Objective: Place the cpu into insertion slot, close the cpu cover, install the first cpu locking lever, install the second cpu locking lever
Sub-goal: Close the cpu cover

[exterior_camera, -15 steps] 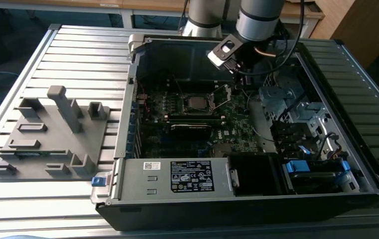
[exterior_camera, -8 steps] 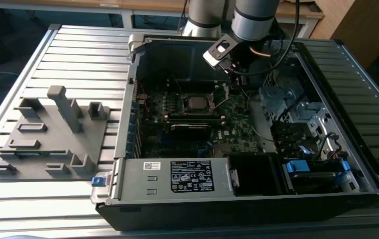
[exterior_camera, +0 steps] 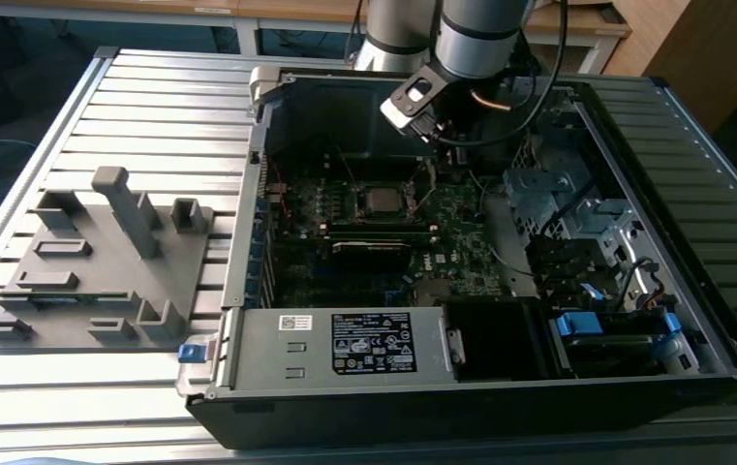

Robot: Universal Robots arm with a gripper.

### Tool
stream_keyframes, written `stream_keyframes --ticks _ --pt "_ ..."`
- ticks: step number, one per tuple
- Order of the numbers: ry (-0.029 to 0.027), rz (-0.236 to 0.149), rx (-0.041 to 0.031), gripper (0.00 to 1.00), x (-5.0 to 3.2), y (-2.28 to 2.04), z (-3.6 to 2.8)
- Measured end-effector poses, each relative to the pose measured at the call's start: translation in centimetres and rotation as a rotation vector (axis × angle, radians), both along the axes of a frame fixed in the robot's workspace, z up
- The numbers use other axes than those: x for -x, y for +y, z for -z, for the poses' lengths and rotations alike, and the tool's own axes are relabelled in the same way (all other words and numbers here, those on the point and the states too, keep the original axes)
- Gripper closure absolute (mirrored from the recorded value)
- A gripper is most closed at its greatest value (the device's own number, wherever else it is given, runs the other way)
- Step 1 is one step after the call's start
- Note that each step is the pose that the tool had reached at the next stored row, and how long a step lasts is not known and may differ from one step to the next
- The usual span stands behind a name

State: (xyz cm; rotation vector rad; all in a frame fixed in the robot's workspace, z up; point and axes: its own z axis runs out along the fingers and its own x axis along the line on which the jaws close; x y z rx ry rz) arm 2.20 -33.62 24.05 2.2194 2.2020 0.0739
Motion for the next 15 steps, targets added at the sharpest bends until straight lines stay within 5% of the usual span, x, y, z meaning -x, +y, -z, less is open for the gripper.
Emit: stream_keyframes --ticks 15 --pt "-0.0021 0.000 0.0000 0.89 2.09 0.00 0.02"
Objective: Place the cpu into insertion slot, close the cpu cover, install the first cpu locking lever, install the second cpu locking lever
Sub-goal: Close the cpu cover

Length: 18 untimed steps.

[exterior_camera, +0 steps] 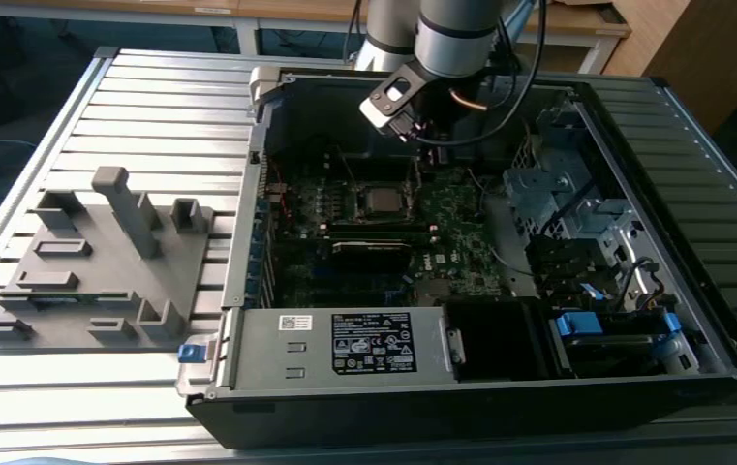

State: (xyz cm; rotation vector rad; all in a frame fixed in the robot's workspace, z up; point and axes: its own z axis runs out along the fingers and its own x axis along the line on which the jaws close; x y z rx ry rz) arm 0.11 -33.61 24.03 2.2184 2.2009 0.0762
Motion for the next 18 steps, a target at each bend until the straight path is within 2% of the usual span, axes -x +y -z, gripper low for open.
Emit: stream_keyframes --ticks 7,18 --pt "0.0000 0.000 0.0000 0.89 0.09 0.00 0.00" --pt "0.0000 0.000 0.0000 0.89 0.78 0.00 0.01"
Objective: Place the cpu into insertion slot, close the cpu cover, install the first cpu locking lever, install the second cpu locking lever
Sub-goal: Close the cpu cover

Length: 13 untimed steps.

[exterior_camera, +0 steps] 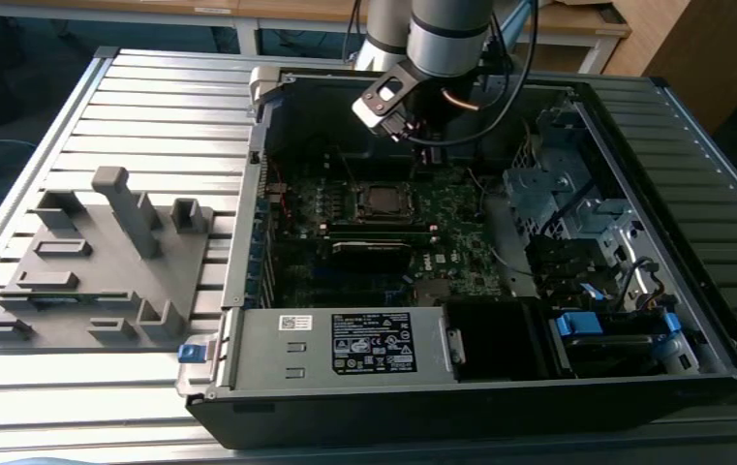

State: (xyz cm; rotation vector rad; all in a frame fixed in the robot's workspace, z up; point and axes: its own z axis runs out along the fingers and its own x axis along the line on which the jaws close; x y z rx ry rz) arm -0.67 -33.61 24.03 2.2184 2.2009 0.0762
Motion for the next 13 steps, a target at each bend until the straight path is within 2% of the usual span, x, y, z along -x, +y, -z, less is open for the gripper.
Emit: stream_keyframes --ticks 13 --pt "0.0000 0.000 0.0000 0.89 0.14 0.00 0.01"
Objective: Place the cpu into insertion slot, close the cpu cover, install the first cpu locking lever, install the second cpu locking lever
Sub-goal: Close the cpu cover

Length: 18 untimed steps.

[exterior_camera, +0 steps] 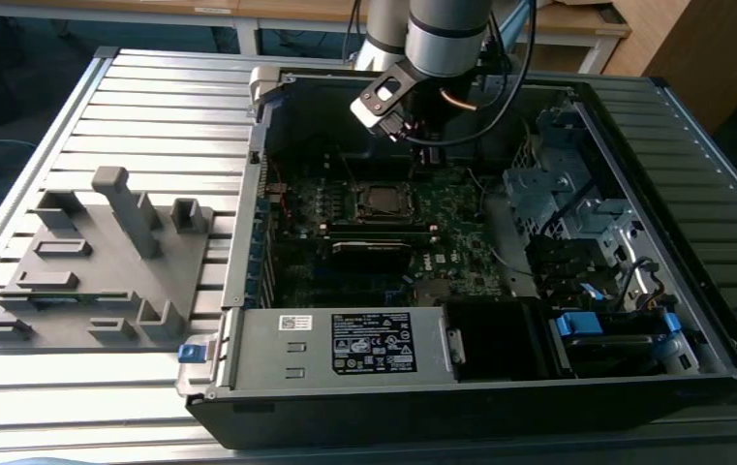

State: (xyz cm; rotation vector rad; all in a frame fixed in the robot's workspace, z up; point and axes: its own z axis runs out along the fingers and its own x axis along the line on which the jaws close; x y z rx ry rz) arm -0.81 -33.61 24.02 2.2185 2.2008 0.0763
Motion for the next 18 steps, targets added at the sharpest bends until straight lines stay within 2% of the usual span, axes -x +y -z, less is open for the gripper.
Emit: stream_keyframes --ticks 18 --pt "0.0001 0.000 0.0004 0.89 1.46 0.00 0.37"
